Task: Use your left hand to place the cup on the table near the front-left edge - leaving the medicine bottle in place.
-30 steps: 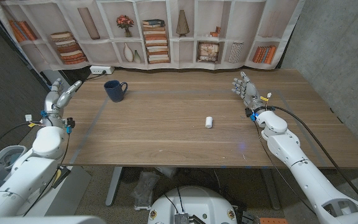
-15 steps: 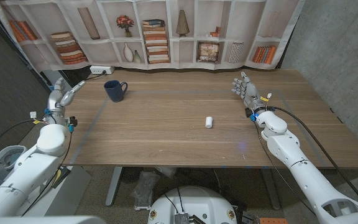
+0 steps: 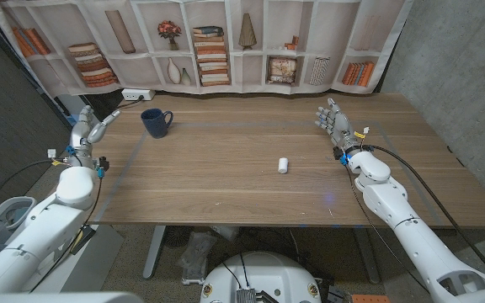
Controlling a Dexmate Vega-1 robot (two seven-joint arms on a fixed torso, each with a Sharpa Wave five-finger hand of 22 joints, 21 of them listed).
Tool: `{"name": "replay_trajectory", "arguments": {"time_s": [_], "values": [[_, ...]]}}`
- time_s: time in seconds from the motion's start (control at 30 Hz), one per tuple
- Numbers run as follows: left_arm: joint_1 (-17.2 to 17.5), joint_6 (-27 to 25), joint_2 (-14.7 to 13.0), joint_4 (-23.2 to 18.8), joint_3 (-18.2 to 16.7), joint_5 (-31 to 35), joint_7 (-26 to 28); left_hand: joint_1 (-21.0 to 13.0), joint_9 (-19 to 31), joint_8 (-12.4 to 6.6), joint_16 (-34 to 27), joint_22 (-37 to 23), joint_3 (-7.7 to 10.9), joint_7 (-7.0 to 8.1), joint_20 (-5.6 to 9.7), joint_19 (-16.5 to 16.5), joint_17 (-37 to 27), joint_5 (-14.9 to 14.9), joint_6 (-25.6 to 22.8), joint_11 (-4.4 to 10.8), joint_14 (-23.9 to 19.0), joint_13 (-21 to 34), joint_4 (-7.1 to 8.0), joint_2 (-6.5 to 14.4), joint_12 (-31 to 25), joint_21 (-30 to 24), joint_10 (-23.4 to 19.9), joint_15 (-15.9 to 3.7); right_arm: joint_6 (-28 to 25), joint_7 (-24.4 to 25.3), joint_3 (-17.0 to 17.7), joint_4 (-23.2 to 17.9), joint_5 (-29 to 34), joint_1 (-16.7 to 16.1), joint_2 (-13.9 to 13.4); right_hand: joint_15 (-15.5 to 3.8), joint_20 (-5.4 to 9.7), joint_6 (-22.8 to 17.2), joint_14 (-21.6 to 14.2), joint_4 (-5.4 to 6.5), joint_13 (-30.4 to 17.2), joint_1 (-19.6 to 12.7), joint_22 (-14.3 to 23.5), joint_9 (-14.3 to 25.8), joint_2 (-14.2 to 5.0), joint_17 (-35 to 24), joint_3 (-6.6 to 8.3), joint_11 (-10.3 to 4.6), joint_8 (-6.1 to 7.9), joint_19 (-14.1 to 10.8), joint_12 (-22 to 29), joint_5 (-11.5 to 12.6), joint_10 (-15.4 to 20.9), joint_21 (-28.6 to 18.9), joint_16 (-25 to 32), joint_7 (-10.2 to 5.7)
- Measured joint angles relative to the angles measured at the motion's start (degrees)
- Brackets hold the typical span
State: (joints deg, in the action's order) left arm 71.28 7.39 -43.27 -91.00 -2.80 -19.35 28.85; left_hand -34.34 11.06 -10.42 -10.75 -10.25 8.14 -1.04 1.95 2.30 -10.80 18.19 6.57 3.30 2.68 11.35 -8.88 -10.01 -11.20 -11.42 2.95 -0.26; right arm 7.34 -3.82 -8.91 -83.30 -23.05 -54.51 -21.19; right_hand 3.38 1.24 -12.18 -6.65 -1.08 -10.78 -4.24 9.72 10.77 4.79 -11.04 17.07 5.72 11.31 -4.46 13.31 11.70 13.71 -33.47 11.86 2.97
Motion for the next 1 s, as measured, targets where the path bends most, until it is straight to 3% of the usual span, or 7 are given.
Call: {"name": "replay_trajectory", "arguments": {"time_s": [0.5, 1.0], "values": [[-1.49, -3.26, -0.69, -0.64, 2.32, 2.04, 2.37, -0.03, 0.00, -0.45, 0.00, -0.16, -0.69, 0.21, 0.00, -0.01, 0.00, 0.00, 0.20, 0.00, 0.00, -0.01, 0.23, 0.03, 0.00, 0.00, -0.01, 0.00, -0.19, -0.12, 0.51, -0.91, -0.45, -0.69, -0.77, 0.00, 0.00, -0.12, 0.00, 0.00, 0.00, 0.00, 0.00, 0.00, 0.00, 0.00, 0.00, 0.00, 0.00, 0.00, 0.00, 0.00, 0.00, 0.42, 0.00, -0.12], [-4.29, -4.48, -0.88, 1.27, 5.16, 2.25, 2.26, -0.60, -0.01, -0.44, 0.00, -0.29, -1.12, 0.21, 0.00, -0.01, 0.01, 0.25, 0.19, 0.00, 0.00, -0.01, 0.30, 0.60, -0.28, 0.00, -0.01, 0.00, -0.30, 0.05, 0.92, -1.37, -0.87, -1.21, -1.22, 0.00, 0.00, -0.11, 0.00, -0.16, 0.00, 0.00, 0.00, 0.00, 0.00, 0.00, -0.16, 0.00, 0.00, 0.00, 0.00, 0.00, 0.00, 0.86, 0.00, -0.11]]}}
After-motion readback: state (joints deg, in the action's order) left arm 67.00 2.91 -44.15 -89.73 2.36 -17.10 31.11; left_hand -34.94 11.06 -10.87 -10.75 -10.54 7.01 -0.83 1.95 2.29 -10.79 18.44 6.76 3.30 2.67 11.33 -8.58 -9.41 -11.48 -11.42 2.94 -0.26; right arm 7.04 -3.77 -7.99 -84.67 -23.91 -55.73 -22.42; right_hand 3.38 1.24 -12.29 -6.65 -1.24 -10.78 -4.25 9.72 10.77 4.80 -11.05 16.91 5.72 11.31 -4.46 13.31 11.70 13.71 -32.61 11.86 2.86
